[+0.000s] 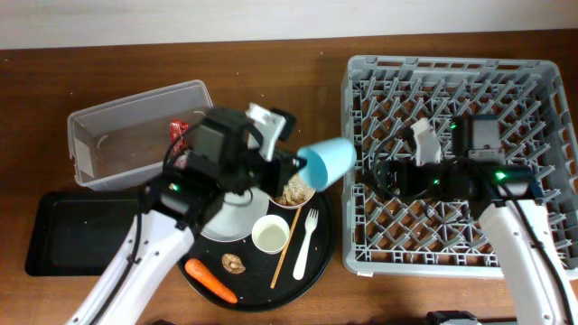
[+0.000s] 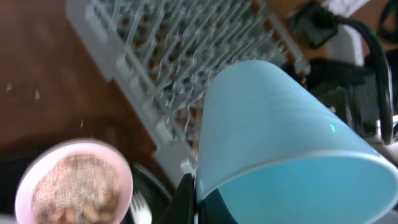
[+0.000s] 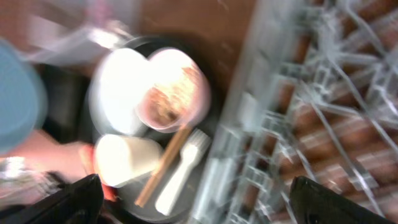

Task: Sort waste into correct bins and load items into the dishwasher rack
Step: 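Lift the blue cup toward the right gripper over the rack, then grasp the blue cup with right gripper, release left gripper, then place the blue cup in the rack's right side with right gripper, then grasp the white cup with left gripper and lift it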

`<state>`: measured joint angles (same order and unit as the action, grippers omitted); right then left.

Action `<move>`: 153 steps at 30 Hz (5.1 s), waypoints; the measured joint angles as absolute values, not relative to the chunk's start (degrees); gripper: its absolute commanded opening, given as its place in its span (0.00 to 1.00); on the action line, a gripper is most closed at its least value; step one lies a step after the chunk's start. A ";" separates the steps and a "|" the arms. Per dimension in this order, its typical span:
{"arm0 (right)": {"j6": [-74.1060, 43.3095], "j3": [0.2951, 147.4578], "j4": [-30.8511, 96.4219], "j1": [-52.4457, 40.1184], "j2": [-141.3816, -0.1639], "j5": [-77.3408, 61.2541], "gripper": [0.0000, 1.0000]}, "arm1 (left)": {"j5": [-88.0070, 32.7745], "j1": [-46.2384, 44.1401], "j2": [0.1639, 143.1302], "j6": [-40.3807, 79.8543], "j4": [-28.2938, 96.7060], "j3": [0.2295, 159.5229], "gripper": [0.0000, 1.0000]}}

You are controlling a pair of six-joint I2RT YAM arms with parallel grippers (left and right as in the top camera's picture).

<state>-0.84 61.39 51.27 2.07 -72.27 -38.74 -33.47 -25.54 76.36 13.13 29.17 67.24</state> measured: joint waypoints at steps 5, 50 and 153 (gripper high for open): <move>5.32 61.47 47.33 8.62 -72.27 -60.82 0.98 | -49.32 -16.43 82.37 13.08 22.96 67.29 0.00; 11.73 61.49 47.53 3.01 -72.95 -77.52 0.70 | -73.60 -21.28 92.47 12.88 16.25 67.31 0.02; 2.04 86.91 84.42 20.23 -88.33 -22.63 0.99 | -18.59 -23.83 88.73 1.72 56.16 60.95 0.54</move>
